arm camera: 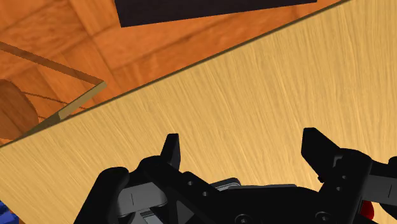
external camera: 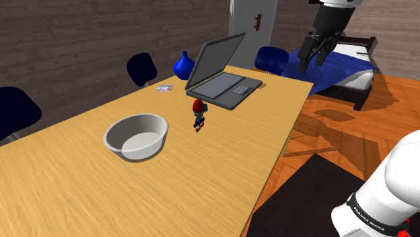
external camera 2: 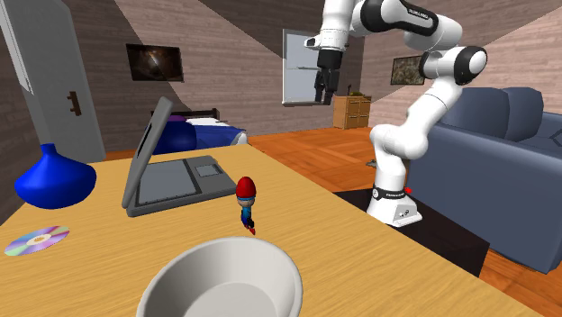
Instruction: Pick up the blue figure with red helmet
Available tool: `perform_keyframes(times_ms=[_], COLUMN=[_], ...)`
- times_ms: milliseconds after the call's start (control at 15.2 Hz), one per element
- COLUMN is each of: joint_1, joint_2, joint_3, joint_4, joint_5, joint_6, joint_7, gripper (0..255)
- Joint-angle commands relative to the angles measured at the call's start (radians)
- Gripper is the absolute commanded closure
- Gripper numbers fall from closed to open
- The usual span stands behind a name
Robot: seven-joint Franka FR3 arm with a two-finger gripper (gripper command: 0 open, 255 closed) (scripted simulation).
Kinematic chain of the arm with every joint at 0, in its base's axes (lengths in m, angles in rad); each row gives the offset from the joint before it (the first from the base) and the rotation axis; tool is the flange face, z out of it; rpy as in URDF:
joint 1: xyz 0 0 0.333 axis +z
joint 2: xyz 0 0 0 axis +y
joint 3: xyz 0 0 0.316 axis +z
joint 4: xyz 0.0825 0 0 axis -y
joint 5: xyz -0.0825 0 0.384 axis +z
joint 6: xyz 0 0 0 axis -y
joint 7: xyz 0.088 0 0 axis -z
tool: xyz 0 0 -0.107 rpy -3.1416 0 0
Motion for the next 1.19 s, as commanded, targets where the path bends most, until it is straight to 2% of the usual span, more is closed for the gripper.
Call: perform_keyframes(times_ms=[0,660,1122], joint_1=[0.000,0.011,-0.029], joint_2=[0.000,0.133,0.320], joint_3=[0.000,0.185,0.335], joint_4=[0.000,-0.122,-0.106], joint_5=[0.000,0.019,-0.054], joint_6=[0.000,0.385,0.633], joint_7=[0.000,0.195,0.370], gripper=[0,0,0])
